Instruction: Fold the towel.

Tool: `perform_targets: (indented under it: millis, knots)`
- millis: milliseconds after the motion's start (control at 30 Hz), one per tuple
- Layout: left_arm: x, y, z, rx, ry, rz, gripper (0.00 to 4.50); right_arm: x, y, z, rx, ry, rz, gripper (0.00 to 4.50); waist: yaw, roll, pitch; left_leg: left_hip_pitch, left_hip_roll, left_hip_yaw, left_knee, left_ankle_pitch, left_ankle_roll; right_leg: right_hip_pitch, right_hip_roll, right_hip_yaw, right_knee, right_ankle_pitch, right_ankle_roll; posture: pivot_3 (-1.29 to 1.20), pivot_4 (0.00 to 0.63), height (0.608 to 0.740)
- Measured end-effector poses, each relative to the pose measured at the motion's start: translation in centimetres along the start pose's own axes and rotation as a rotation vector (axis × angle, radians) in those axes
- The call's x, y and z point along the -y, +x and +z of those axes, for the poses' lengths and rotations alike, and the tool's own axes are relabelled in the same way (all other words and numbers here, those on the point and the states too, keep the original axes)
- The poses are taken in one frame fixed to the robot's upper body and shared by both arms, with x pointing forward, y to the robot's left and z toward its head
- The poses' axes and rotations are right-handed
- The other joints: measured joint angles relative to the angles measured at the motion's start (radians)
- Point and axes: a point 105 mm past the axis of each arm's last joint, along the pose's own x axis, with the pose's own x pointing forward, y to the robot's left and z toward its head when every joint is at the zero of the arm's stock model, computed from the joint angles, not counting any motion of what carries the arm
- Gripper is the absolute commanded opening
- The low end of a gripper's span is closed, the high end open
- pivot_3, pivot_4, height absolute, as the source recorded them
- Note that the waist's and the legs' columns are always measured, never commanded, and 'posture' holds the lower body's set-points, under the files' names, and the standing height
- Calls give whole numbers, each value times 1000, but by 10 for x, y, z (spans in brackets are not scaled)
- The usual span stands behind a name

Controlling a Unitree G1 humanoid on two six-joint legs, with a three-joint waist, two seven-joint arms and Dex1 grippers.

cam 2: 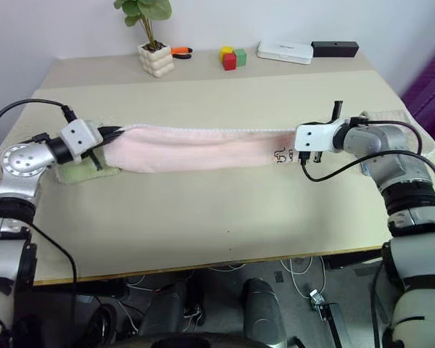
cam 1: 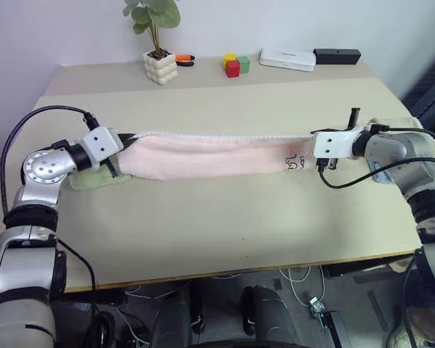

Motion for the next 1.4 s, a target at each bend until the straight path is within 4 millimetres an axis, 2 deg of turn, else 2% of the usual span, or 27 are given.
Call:
perform_targets:
  millis: [67, 233, 467, 533, 600, 667, 800, 967, 1200, 1400]
  knots:
    - [-2, 5, -4, -20, -11, 43, 0, -2, 7, 0, -1, 13, -21, 21, -1, 0, 0, 0, 0, 0, 0, 0, 0, 0, 0, 0, 0, 0, 0, 0, 150, 740]
    - [0, 13, -13, -65, -38, 101, 0, 14, 18, 2, -18, 4, -113, 21, -3, 0, 0, 0, 0, 0, 0, 1, -1, 0, 1, 0, 0, 0, 0, 0, 150, 740]
    - [14, 17, -25, -112, -130, 65, 0, 7, 32, 4, -36, 31, -129, 21, -1, 0, 0, 0, 0, 0, 0, 1, -1, 0, 1, 0, 0, 0, 0, 0, 150, 740]
    - [19, 19, -27, -122, -179, 41, 593, 4, 35, 4, -40, 44, -128, 0, -1, 0, 0, 0, 0, 0, 0, 1, -1, 0, 1, 0, 1, 0, 0, 0, 150, 740]
    - [21, 18, -32, -135, -240, 36, 1349, -1, 37, 4, -46, 41, -118, 597, -2, 0, 0, 0, 0, 0, 0, 1, -1, 0, 1, 0, 1, 0, 0, 0, 150, 740]
    - [21, 17, -35, -153, -258, 42, 2328, -3, 37, 2, -55, 46, -110, 1391, -2, 0, 0, 0, 0, 0, -1, 1, -1, 0, 1, 0, 1, 0, 0, 0, 150, 740]
    - [16, 16, -36, -162, -244, 84, 4418, -4, 36, -4, -83, 61, -123, 3459, -2, 0, 0, 0, 0, 0, 0, 1, -1, 0, 1, 0, 1, 0, 0, 0, 150, 740]
    - [7, 16, -37, -177, -226, 148, 4471, 0, 36, -6, -102, 78, -158, 3477, -2, 0, 0, 0, 0, 0, 0, 1, -1, 0, 1, 0, 1, 0, 0, 0, 150, 740]
    - [-36, 12, -32, -198, -228, 356, 4471, 21, 35, -4, -95, 196, -283, 3477, -3, 0, 0, 0, 0, 0, -1, 1, -1, 0, 1, 0, 1, 0, 0, 0, 150, 740]
    - [-39, 10, -33, -199, -254, 375, 4471, 42, 26, -8, -85, 316, -410, 3477, -2, 0, 0, 0, 0, 0, -1, 1, -1, 0, 1, 0, 1, 0, 0, 0, 150, 740]
